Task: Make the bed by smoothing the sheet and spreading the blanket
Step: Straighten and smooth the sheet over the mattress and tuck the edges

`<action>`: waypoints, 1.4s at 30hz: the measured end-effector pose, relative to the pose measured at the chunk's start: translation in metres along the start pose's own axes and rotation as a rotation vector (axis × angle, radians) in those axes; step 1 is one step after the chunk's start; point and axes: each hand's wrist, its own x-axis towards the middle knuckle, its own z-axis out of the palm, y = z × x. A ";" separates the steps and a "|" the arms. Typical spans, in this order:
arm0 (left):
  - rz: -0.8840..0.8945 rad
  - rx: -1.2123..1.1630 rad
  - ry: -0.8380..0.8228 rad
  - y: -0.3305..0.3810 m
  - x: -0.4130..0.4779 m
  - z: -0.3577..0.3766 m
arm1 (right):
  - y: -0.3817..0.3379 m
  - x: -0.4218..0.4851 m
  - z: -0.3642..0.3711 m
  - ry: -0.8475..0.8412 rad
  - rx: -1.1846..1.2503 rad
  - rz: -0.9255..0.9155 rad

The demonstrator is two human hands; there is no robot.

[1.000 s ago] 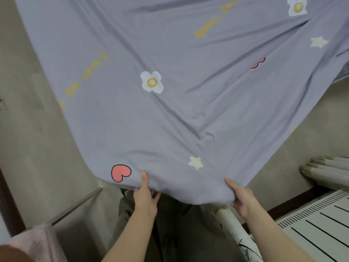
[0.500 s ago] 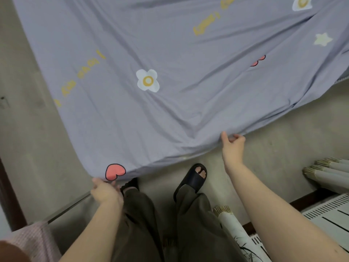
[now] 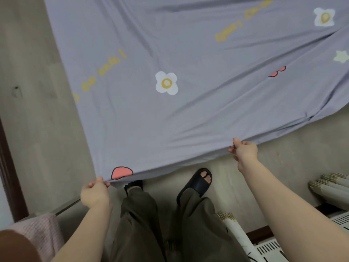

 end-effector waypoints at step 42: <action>1.406 1.245 -1.235 0.001 -0.361 0.279 | -0.099 0.113 -0.182 0.084 -0.296 -0.628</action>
